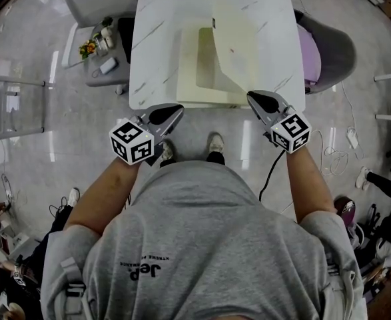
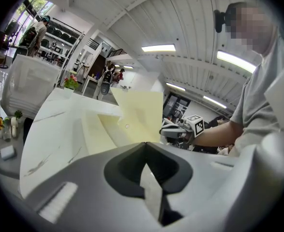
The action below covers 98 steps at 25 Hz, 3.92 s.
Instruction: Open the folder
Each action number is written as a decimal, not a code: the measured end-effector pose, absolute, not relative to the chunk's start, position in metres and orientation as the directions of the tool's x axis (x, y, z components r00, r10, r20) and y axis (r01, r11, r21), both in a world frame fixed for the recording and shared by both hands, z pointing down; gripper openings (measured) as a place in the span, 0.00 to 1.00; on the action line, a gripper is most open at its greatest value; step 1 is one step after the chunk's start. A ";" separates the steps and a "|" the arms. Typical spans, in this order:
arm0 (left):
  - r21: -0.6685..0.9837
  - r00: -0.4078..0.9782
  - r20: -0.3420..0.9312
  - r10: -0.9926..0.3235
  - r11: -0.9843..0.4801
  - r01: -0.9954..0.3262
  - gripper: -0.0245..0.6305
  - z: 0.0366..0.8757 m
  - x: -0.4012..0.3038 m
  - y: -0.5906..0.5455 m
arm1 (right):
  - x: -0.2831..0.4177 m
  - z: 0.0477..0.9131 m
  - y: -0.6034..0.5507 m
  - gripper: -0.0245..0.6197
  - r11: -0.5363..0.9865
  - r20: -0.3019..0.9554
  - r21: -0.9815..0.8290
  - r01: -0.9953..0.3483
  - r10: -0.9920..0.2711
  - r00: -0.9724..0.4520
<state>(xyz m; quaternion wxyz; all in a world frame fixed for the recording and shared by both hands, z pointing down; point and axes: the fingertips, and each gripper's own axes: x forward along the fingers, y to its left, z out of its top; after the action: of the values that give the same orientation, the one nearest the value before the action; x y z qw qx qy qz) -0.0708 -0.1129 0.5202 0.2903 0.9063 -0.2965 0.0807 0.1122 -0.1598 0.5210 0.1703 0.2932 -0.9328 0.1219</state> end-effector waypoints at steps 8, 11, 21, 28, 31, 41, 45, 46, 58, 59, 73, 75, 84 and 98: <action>0.485 0.814 0.327 -0.480 -0.653 -0.581 0.13 0.523 -0.066 -0.110 | 0.174 0.537 -0.160 0.06 0.574 0.322 -0.346 -0.742 -0.671 -0.668; 0.490 0.817 0.331 -0.472 -0.654 -0.576 0.13 0.524 -0.065 -0.111 | 0.199 0.547 -0.160 0.05 0.463 0.311 -0.425 -0.778 -0.732 -0.606; 0.500 0.823 0.346 -0.452 -0.653 -0.569 0.13 0.530 -0.062 -0.113 | 0.270 0.587 -0.166 0.05 0.121 0.383 -0.531 -0.839 -0.849 -0.364; 0.514 0.825 0.349 -0.445 -0.645 -0.565 0.13 0.535 -0.059 -0.116 | 0.294 0.623 -0.173 0.05 -0.022 0.602 -0.246 -0.969 -0.787 -0.135; 0.519 0.826 0.350 -0.442 -0.642 -0.564 0.13 0.536 -0.058 -0.115 | 0.305 0.634 -0.176 0.06 -0.069 0.667 -0.138 -0.988 -0.744 -0.041; 0.531 0.812 0.350 -0.467 -0.615 -0.583 0.13 0.538 -0.070 -0.122 | 0.322 0.673 -0.189 0.14 -0.046 0.794 0.166 -0.985 -0.586 0.161; 0.543 0.806 0.342 -0.483 -0.599 -0.589 0.13 0.537 -0.076 -0.125 | 0.324 0.685 -0.196 0.15 -0.040 0.815 0.200 -0.979 -0.547 0.190; 0.545 0.804 0.340 -0.487 -0.595 -0.591 0.13 0.537 -0.077 -0.126 | 0.325 0.684 -0.198 0.16 -0.039 0.815 0.218 -0.975 -0.542 0.204; 0.544 0.786 0.336 -0.519 -0.574 -0.612 0.13 0.537 -0.089 -0.133 | 0.313 0.697 -0.207 0.04 0.384 0.851 0.412 -0.826 -0.487 0.198; 0.543 0.784 0.336 -0.522 -0.573 -0.614 0.13 0.537 -0.091 -0.134 | 0.312 0.698 -0.208 0.04 0.418 0.869 0.390 -0.821 -0.461 0.178; 0.438 0.714 0.312 -0.626 -0.573 -0.693 0.13 0.520 -0.109 -0.189 | 0.274 0.688 -0.203 0.04 0.405 0.972 -0.038 -0.913 -0.196 -0.127; 0.423 0.703 0.317 -0.637 -0.568 -0.706 0.13 0.520 -0.112 -0.196 | 0.272 0.688 -0.203 0.04 0.415 0.975 -0.017 -0.910 -0.194 -0.107; 0.424 0.683 0.327 -0.653 -0.544 -0.724 0.13 0.526 -0.117 -0.204 | 0.272 0.688 -0.203 0.04 0.390 0.975 -0.031 -0.920 -0.192 -0.114; 0.415 0.677 0.333 -0.657 -0.543 -0.730 0.13 0.525 -0.123 -0.201 | 0.273 0.688 -0.202 0.04 0.378 0.978 -0.032 -0.925 -0.180 -0.107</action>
<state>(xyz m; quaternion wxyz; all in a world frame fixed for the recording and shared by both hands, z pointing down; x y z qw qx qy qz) -0.1229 -0.2013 0.5252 0.2680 0.8755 -0.3961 0.0687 0.2728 -0.2022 0.6876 0.5160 0.4246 -0.6504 0.3612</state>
